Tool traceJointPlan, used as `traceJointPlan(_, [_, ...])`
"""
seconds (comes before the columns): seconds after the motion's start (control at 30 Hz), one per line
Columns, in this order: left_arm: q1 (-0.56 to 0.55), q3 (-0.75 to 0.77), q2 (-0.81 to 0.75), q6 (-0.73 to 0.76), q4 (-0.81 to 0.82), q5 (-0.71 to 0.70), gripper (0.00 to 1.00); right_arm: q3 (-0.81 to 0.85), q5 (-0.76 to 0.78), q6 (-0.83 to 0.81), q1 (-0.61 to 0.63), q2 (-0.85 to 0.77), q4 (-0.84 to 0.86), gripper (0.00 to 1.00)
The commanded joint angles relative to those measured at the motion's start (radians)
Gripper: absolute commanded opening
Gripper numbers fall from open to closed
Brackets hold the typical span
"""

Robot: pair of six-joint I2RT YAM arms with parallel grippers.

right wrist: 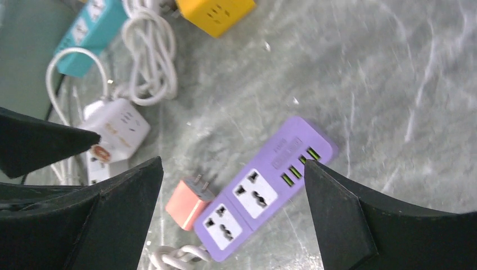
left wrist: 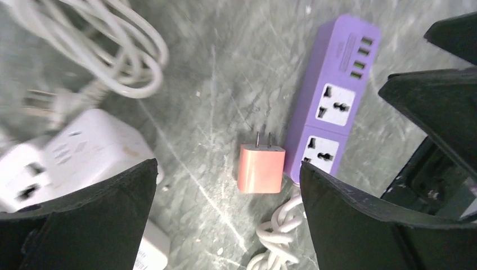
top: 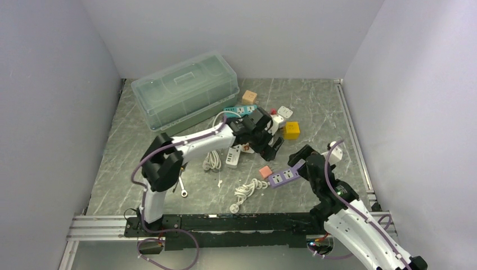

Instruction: Pull the plug off the socket

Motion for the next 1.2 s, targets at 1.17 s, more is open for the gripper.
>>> traceJointPlan(1.17, [0.566, -0.636, -1.287, -0.127, -0.193, -0.68, 1.0, 0.437, 0.008, -0.609, -0.218, 0.062, 0.103, 1.0])
